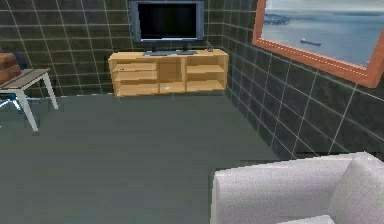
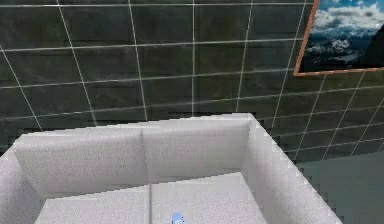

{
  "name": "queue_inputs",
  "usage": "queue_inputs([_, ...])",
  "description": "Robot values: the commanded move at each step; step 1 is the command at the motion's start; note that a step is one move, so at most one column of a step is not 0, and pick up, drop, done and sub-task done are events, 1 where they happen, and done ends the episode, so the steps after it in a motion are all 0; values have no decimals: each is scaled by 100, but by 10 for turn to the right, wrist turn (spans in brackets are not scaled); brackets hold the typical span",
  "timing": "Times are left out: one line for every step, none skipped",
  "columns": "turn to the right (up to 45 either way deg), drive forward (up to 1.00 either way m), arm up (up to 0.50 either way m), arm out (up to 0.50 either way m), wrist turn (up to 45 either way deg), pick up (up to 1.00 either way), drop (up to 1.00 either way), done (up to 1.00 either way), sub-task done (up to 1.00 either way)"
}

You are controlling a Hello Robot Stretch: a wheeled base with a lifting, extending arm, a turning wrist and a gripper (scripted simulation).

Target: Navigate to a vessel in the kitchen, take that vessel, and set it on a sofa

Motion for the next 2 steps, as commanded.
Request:
queue_inputs([0, 0, 10, 0, 0, 0, 0, 0, 0])
queue_inputs([0, 0, 0, -8, 0, 0, 0, 0, 0])
